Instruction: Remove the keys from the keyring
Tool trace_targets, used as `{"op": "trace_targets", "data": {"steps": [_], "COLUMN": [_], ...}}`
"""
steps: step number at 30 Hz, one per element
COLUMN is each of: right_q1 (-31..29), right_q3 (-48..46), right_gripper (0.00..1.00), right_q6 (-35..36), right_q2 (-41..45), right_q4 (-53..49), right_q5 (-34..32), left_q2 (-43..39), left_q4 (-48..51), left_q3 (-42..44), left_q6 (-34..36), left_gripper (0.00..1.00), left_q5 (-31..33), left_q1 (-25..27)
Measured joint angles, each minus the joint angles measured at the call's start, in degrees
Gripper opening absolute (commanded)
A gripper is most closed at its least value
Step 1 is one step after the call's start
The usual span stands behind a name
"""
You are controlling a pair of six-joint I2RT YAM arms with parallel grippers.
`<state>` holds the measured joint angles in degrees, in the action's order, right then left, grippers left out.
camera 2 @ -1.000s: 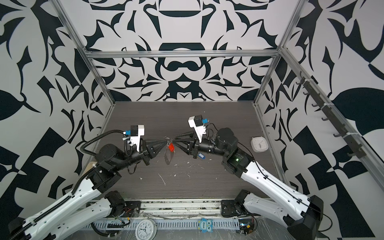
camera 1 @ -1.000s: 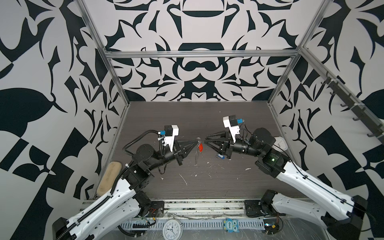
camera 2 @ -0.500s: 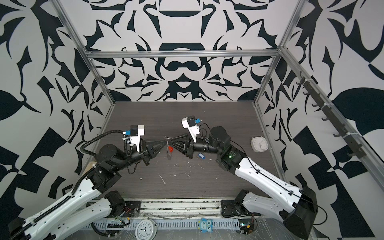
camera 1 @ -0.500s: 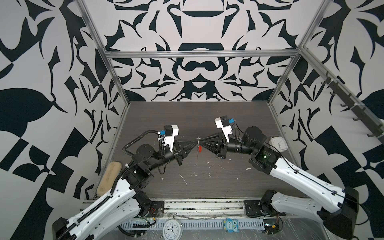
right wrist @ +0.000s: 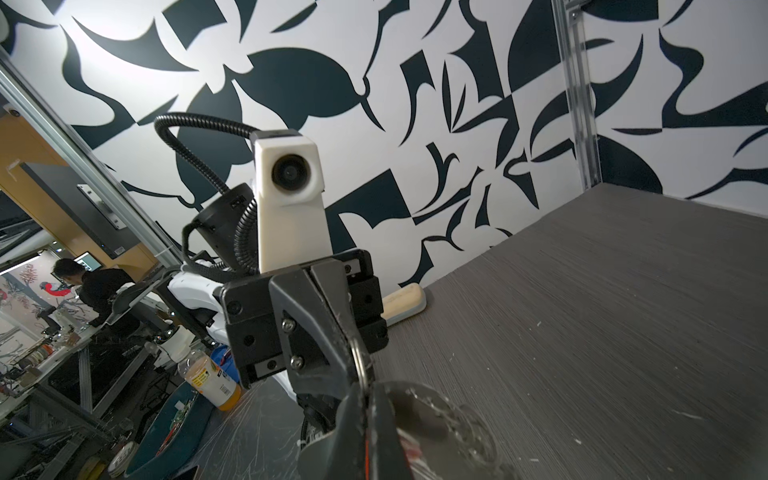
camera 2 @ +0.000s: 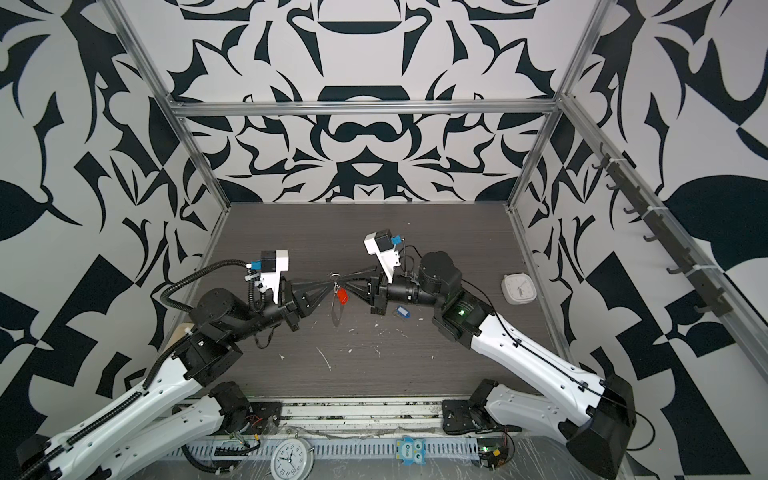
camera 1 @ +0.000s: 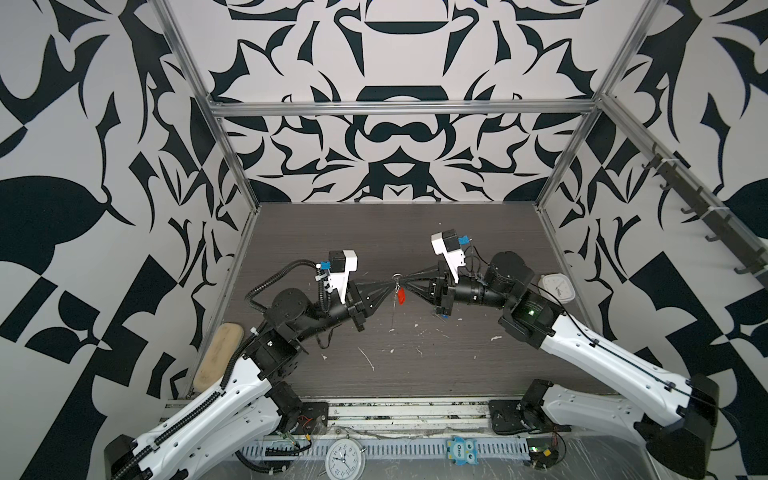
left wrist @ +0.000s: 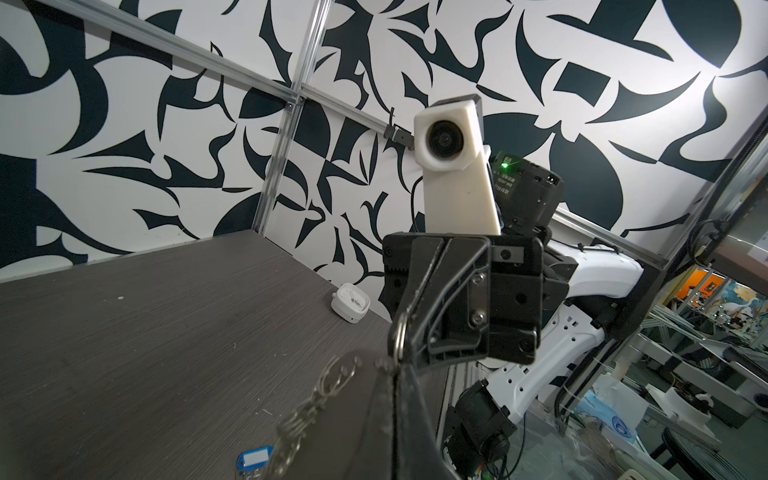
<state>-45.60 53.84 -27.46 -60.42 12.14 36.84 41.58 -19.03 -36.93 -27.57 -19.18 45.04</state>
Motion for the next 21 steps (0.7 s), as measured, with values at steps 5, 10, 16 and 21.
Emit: {"op": "trace_targets", "data": {"steps": [5, 10, 16, 21], "right_q1": [-0.2, -0.2, -0.6, -2.6], "right_q3": [8.1, 20.7, 30.3, 33.9], "right_gripper": [0.0, 0.0, 0.0, 0.0], "right_q6": [5.8, 14.4, 23.2, 28.0], "right_q2": [-0.6, -4.9, -11.2, -14.9], "right_q4": [-15.9, -33.0, -50.9, -61.7], "right_q5": [-0.9, -0.8, -1.0, -3.5], "left_q2": [-2.2, -2.2, 0.7, 1.8], "left_q4": [5.9, 13.0, 17.9, 21.8], "left_q3": [0.0, -2.6, -6.0, -8.4], "left_q6": [1.2, 3.3, 5.0, 6.4], "left_gripper": [0.44, 0.45, 0.46, 0.41], "left_q5": [1.6, 0.6, -2.4, -4.7], "left_q1": [0.0, 0.0, 0.0, -0.1]}}
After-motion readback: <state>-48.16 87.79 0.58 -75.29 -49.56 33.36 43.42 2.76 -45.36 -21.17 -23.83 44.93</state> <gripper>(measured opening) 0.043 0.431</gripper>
